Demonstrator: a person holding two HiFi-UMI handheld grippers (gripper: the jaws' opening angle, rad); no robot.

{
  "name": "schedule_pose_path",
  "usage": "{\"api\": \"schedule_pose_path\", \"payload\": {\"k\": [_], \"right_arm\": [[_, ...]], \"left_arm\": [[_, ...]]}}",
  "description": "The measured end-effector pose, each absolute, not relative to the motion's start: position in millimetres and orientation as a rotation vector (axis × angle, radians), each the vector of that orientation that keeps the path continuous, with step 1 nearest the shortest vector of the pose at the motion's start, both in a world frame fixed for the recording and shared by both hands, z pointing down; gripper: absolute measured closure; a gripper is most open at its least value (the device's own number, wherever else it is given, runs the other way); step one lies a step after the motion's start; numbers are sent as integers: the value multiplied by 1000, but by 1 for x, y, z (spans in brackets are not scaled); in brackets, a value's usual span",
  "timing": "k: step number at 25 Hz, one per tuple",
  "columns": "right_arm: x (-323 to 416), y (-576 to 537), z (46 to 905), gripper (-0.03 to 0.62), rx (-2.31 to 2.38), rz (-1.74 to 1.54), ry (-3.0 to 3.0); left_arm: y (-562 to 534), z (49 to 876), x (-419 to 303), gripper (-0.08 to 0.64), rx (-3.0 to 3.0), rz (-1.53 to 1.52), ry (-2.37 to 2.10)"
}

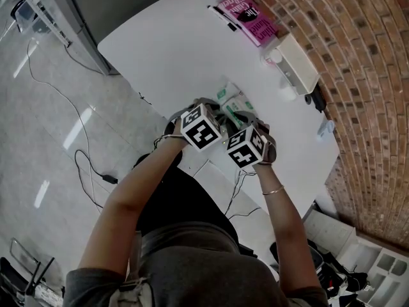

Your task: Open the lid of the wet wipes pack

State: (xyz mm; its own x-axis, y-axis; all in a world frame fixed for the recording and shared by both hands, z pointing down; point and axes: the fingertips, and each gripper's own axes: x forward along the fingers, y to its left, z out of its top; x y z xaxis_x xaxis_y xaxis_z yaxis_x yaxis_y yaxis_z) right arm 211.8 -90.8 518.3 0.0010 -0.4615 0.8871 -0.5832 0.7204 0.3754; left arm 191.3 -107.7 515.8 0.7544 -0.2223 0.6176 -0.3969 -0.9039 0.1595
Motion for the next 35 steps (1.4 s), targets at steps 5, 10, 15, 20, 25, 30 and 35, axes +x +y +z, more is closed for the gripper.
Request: {"api": "schedule_pose_path", "payload": {"k": [5,10,15,20,25,30,35], "right_arm": [[212,-90,517,514,859,162,-1653],[212,-89,515,535,859,190,-1675],[212,-90,513,546,840,209,-1676],[213,-90,512,551,830,235,-1678],[211,-90,508,554,824,280,-1702],[210,-90,506,555,823,321,-1722],[210,-92,505,554,812,346,-1729]], "left_arm": [[-107,515,191,433,2680,892,-486],[-107,516,192,439,2683,892,-474],[-108,516,192,443,2680,892,-466],[-108,517,193,446,2681,898,-461],[-108,516,192,451,2683,894,-449],[-109,517,193,457,2663,906,-447],[-109,517,193,460,2662,914,-449]]}}
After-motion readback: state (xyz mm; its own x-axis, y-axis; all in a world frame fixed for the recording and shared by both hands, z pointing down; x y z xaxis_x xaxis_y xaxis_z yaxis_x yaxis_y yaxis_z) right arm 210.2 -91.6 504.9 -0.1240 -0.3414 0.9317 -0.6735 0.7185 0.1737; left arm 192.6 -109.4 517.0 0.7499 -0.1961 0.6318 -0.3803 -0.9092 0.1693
